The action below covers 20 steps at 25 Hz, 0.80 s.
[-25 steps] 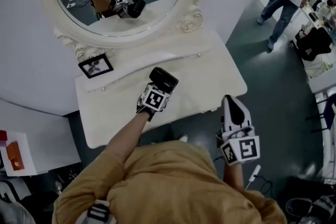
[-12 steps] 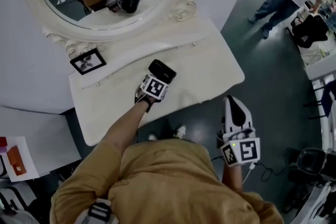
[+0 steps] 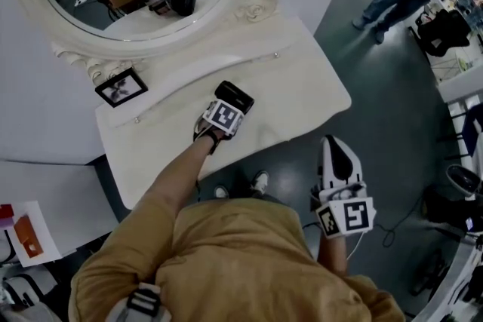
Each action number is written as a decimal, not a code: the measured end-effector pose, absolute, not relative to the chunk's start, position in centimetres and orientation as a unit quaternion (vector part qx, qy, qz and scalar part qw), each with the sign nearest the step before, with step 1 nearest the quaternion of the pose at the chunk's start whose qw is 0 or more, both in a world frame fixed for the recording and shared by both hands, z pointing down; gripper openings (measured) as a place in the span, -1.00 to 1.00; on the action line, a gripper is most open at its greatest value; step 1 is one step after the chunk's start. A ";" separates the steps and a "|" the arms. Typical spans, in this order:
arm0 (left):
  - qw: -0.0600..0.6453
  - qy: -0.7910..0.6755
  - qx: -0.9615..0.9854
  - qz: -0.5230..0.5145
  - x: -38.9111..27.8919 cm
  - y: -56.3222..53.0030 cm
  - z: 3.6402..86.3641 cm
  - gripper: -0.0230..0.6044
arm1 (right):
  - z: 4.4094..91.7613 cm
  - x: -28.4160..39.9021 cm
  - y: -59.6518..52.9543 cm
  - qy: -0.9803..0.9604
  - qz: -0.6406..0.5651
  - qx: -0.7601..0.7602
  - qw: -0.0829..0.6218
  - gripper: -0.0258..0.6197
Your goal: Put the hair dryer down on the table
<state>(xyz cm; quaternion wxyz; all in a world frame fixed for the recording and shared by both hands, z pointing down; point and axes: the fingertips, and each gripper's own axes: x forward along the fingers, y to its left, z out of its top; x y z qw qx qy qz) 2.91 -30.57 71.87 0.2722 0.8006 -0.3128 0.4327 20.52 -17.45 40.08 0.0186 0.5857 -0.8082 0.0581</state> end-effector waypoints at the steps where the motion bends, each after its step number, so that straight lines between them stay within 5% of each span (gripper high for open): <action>1: 0.315 -0.289 0.785 0.449 2.9 -28.6 72.6 -0.10 | 40.2 20.5 -17.5 -0.807 0.059 0.587 0.018 -0.92; 2: 0.333 -0.274 0.777 0.458 3.0 -27.7 72.9 -0.10 | 40.2 20.5 -17.5 -0.807 0.061 0.587 0.018 -0.92; 6: 0.217 -0.315 0.819 0.428 3.6 -32.3 71.6 -0.08 | 40.5 20.4 -17.7 -0.805 0.067 0.589 0.018 -0.92; 20: 0.212 -0.333 0.813 0.428 3.1 -32.5 71.4 -0.07 | 40.8 20.3 -17.7 -0.805 0.070 0.589 0.016 -0.92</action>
